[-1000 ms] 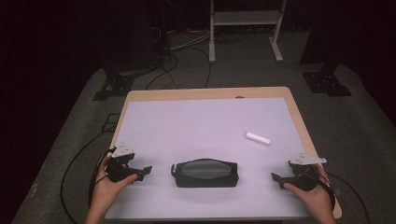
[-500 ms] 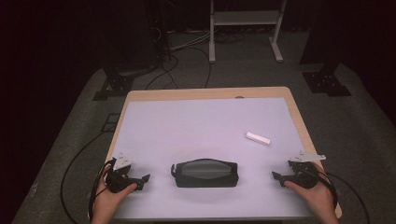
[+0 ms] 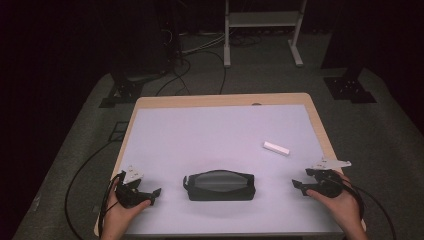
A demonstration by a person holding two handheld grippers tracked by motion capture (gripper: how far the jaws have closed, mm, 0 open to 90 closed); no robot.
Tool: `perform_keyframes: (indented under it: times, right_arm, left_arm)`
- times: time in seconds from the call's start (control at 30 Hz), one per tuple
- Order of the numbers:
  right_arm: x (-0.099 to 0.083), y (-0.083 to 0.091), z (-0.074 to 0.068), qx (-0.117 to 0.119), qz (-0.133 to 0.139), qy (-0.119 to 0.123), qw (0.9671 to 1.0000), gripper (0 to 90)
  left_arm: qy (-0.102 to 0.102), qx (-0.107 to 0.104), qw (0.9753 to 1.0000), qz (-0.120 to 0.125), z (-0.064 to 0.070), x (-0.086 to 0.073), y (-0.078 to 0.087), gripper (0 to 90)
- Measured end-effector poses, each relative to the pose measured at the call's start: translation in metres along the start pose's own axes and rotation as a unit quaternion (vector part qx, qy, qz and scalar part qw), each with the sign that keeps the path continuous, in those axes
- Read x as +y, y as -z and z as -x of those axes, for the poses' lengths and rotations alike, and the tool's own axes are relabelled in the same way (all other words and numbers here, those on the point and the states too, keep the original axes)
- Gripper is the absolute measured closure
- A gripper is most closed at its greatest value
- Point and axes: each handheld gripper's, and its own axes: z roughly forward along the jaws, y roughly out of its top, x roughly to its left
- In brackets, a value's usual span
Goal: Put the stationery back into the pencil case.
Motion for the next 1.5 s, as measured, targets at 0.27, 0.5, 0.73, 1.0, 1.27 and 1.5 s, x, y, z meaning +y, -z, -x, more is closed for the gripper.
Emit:
perform_keyframes:
  times: [0.27,0.5,0.73,1.0,1.27,1.5]
  right_arm:
    - [0.012,-0.001,0.003,0.001,0.006,0.006,1.0000,31.3]
    - [0.022,-0.004,0.007,0.002,0.008,0.020,0.9998,33.7]
    - [0.033,-0.008,0.012,0.004,0.009,0.032,0.9994,35.1]
    - [0.042,-0.014,0.017,0.009,0.012,0.036,0.9993,36.2]
    - [0.053,-0.022,0.022,0.017,0.018,0.040,0.9989,37.0]
    - [0.058,-0.031,0.024,0.023,0.017,0.046,0.9985,37.4]
  left_arm:
    - [0.000,0.000,1.0000,0.001,0.000,0.000,0.000,3.3]
    - [0.000,0.000,1.0000,0.000,0.000,0.000,0.000,3.3]
    - [0.001,-0.001,1.0000,-0.001,0.000,0.000,-0.001,3.2]
    - [0.000,-0.001,1.0000,-0.001,0.000,0.000,-0.001,3.3]
    - [0.001,-0.002,1.0000,-0.002,0.000,0.000,-0.001,3.0]
    - [0.001,-0.003,1.0000,-0.002,0.000,0.000,-0.001,2.6]
